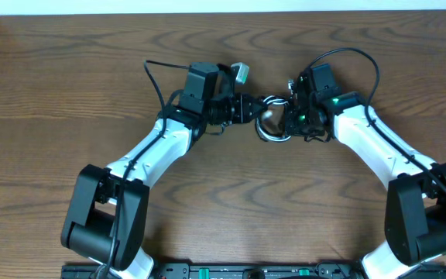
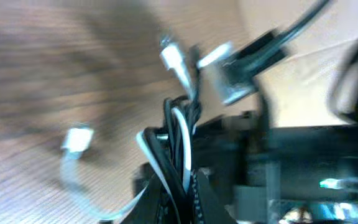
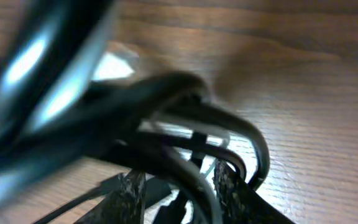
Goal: Untangle cables
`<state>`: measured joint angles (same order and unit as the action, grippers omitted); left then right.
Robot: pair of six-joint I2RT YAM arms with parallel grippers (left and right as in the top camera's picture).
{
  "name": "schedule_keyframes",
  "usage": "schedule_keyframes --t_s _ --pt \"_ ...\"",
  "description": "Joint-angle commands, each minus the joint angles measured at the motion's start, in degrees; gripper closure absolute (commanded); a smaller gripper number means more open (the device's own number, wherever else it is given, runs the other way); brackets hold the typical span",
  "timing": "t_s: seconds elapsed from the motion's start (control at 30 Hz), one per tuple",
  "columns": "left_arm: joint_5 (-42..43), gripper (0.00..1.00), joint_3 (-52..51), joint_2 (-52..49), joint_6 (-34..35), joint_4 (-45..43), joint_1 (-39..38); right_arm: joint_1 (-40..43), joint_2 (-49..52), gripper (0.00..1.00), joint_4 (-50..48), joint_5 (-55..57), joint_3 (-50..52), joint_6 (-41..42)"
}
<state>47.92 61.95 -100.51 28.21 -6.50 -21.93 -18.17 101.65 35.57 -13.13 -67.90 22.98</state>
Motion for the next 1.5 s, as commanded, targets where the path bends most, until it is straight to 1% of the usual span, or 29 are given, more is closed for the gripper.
schedule_keyframes --t_s 0.0,0.07,0.2,0.37,0.47,0.53,0.6,0.67,0.7,0.73,0.8,0.83,0.87,0.9,0.97,1.03,1.1,1.2,1.27,1.33,1.47 --pt "10.03 0.93 1.2 0.7 8.44 -6.16 4.0 2.25 2.62 0.68 2.71 7.72 -0.33 2.71" --pt "11.45 0.93 1.2 0.7 10.23 -7.8 5.38 3.3 3.21 0.69 3.69 8.04 -0.33 2.71" --pt "12.98 0.93 1.2 0.7 10.29 -7.98 7.65 5.44 3.48 0.69 4.87 8.57 -0.22 2.56" --pt "13.86 0.93 1.2 1.05 10.51 -8.83 10.51 7.65 3.48 0.69 5.68 8.5 0.22 -1.31" --pt "14.45 0.93 1.2 1.09 10.47 -9.49 10.99 7.69 3.48 0.69 6.29 8.41 0.24 -3.67" --pt "14.38 0.93 1.18 1.07 9.7 -9.46 10.99 7.67 3.48 0.68 6.67 7.72 0.24 -5.01" --pt "13.66 0.93 1.18 1.07 7.34 -8.76 10.67 7.56 3.48 0.68 6.64 5.9 0.24 -7.1" --pt "8.92 0.93 1.18 1.07 5.51 -5.7 9.75 7.58 3.48 0.68 6.51 4.24 0.24 -8.02" --pt "2.69 0.92 1.18 1.01 3.39 -2.21 8.39 7.58 3.48 0.66 6.27 3.91 0.24 -7.98" --pt "-1.16 0.92 1.18 0.94 2.25 -0.33 7.43 7.58 3.48 0.63 5.97 3.89 0.24 -7.67" --pt "-10.49 0.92 1.18 0.57 1.6 3.19 4.59 7.63 3.48 0.59 5.42 3.56 0.24 -7.04" --pt "-14.12 0.9 1.18 0.48 1.57 4.28 3.17 7.63 3.48 0.59 5.35 3.43 0.22 -6.8" --pt "-19.04 0.87 1.18 0.11 1.6 5.42 1.18 7.63 3.48 0.59 5.33 3.19 0.24 -6.71" --pt "-22.14 0.83 1.18 -0.02 1.62 5.97 -0.2 7.63 3.48 0.59 5.35 3.06 0.24 -6.71" --pt "-29.2 0.72 1.18 -0.81 1.64 6.27 -3.67 7.56 3.48 0.59 5.42 3.06 0.24 -6.71" --pt "-35.39 0.6 1.18 -1.9 3.13 5.79 -7.02 7.56 3.48 0.59 5.62 3.02 0.24 -6.71" --pt "-41.0 0.54 1.18 -3.56 4.94 5.64 -10.58 7.58 3.48 0.59 5.81 2.34 0.24 -6.71" --pt "-43.6 0.53 1.18 -5.57 8.5 5.6 -12.83 7.58 3.48 0.59 5.99 2.16 0.24 -6.71" --pt "-45.2 0.54 1.18 -7.74 12.31 5.25 -14.34 7.58 3.48 0.6 6.05 2.16 0.24 -6.73" --pt "-44.96 0.6 1.18 -9.75 14.62 2.21 -15.56 7.56 3.48 0.6 6.03 2.16 0.24 -6.73" --pt "-45.05 0.65 1.18 -10.88 16.46 -0.52 -16.57 7.19 3.48 0.6 6.05 2.19 0.24 -6.73"
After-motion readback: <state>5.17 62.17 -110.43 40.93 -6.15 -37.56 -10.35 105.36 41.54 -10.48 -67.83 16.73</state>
